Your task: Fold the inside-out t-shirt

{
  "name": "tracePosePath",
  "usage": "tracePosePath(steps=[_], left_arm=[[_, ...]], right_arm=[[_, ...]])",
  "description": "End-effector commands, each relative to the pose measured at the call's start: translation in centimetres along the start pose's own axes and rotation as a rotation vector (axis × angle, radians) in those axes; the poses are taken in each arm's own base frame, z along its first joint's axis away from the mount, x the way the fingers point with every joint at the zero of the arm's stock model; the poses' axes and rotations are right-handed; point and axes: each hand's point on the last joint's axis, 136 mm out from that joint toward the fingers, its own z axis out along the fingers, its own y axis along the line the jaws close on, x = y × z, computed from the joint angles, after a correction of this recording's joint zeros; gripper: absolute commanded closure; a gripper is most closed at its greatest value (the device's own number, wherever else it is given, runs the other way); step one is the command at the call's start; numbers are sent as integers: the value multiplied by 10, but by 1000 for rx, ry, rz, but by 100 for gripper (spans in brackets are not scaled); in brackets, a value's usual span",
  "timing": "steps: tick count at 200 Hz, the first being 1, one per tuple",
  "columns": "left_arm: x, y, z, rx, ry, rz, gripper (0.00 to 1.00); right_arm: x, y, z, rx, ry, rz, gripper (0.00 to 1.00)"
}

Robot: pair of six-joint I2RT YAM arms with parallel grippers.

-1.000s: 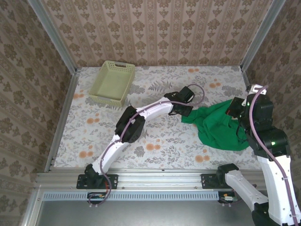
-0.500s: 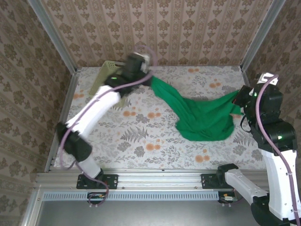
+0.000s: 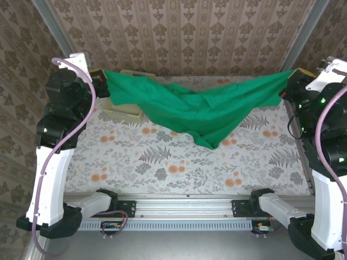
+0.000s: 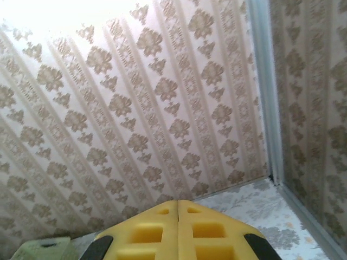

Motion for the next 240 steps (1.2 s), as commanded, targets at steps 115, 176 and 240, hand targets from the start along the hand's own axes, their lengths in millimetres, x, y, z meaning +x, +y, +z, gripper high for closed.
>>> tracePosePath(steps=[115,176,240], left_arm=[[-132,-33,-96,167,-232,108,100],[-37,-133,-66,573,-31,144,100],[145,-304,-40,925,279,187,100]], right_arm=[[70,172,197,-441,211,97,100],[178,172,263,-349,381,29,100],[265,87,295,-143,579,1,100]])
